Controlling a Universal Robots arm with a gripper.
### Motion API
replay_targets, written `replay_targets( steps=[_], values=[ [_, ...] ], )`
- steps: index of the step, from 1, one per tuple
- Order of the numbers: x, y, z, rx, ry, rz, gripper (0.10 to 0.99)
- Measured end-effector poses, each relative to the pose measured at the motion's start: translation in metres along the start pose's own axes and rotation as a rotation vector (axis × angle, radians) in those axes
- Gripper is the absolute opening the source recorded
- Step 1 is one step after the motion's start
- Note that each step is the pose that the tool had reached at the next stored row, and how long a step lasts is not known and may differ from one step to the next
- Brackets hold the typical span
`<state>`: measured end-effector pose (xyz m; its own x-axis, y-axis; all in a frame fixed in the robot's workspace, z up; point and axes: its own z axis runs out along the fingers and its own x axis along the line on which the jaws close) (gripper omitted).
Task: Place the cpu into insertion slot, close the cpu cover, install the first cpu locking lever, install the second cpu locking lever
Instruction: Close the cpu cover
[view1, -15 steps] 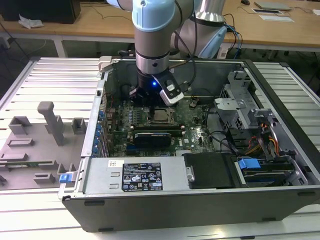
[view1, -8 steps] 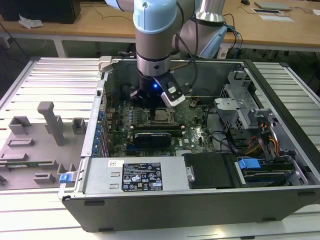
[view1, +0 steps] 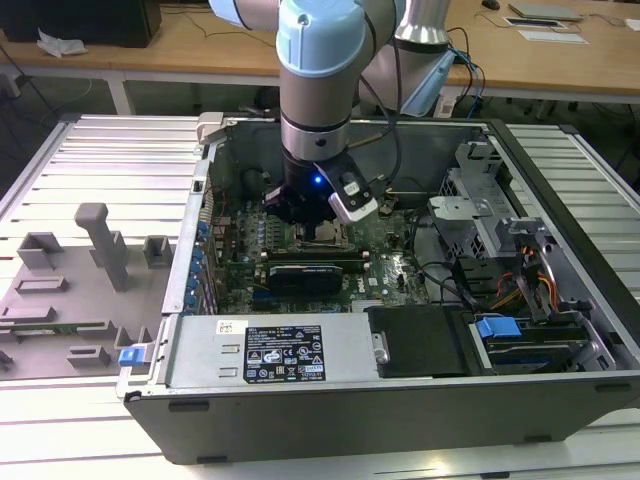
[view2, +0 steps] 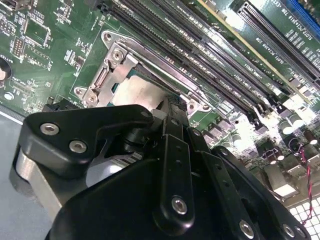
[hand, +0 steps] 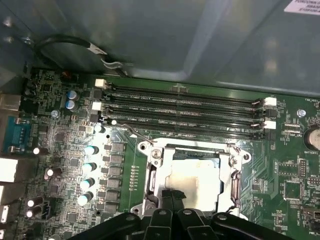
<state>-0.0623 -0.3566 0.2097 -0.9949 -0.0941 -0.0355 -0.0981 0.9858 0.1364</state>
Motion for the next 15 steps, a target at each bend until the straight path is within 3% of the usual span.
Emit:
replay_targets(
  steps=[15],
  values=[
    [-0.0036, -0.0006, 0.0046, -0.004, -0.0003, 0.000, 0.106]
  ],
)
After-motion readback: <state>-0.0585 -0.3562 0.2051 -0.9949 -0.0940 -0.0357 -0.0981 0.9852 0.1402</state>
